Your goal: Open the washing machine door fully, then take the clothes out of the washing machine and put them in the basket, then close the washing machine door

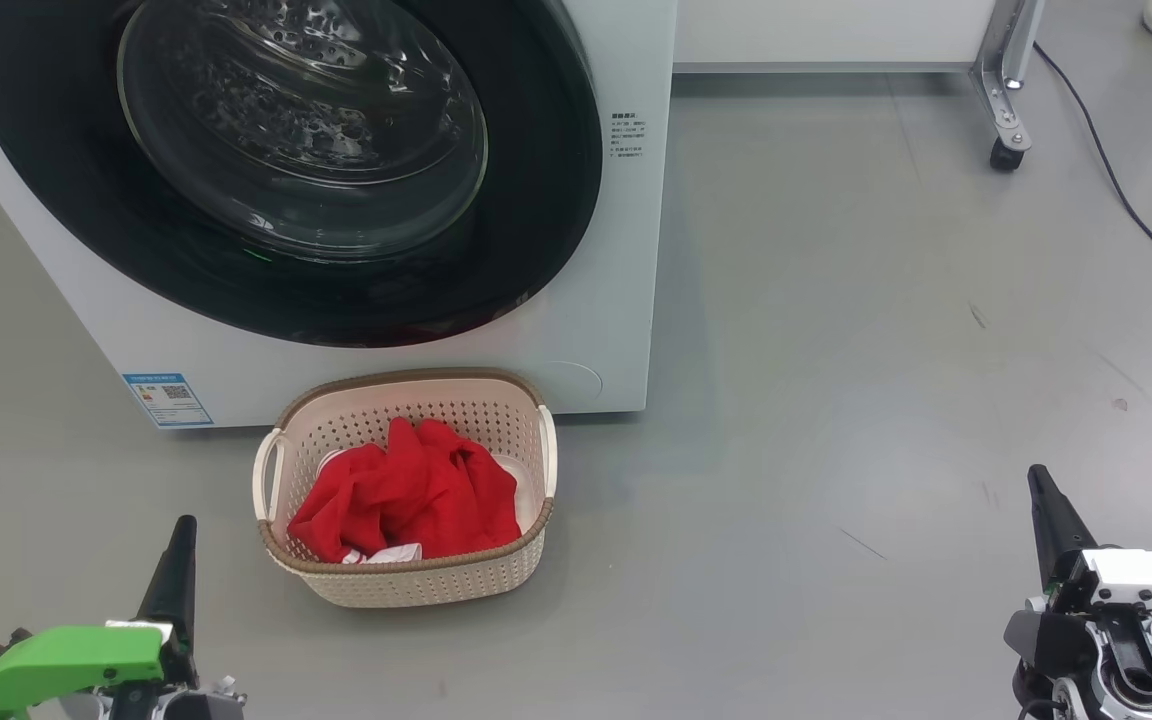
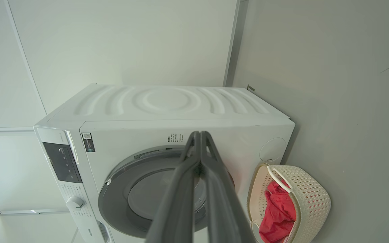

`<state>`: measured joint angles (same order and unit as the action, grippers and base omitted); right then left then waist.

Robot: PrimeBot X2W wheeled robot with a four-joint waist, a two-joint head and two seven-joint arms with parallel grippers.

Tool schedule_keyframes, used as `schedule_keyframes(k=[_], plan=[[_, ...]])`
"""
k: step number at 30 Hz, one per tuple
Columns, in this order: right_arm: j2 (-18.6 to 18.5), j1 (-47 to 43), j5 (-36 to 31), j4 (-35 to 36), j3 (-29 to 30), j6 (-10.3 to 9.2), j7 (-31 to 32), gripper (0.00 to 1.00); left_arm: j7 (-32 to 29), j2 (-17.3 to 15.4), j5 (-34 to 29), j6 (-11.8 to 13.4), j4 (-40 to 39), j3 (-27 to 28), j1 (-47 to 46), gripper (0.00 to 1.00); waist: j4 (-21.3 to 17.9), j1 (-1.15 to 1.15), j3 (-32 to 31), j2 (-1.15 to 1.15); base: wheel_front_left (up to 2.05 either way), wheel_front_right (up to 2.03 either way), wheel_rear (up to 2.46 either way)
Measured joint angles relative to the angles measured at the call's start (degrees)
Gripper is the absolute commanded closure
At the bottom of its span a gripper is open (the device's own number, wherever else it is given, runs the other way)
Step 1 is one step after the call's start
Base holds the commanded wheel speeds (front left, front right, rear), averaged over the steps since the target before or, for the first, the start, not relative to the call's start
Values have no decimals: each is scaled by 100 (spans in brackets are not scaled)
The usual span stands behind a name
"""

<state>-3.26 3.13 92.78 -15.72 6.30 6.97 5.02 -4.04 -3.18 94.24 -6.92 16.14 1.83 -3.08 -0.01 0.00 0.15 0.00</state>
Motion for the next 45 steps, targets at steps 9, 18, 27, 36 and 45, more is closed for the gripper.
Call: schedule_keyframes(k=[9,18,27,36,45], plan=[[1,1,0,-1,3,0,0,100,0,0,0,0,0,2,-3,100,0,0,0,0,0,0,0],[2,1,0,-1,5,0,5,100,-1,0,0,0,-3,5,-10,100,0,0,0,0,0,0,0],[2,1,0,-1,9,0,5,100,-1,0,0,0,-9,8,-12,100,1,0,1,0,0,0,0],[3,1,0,-1,10,0,7,100,-1,0,0,0,-12,12,-13,100,1,0,1,0,0,0,0],[3,1,0,-1,12,0,7,100,-2,0,0,0,-19,15,-13,100,1,0,1,0,0,0,0]])
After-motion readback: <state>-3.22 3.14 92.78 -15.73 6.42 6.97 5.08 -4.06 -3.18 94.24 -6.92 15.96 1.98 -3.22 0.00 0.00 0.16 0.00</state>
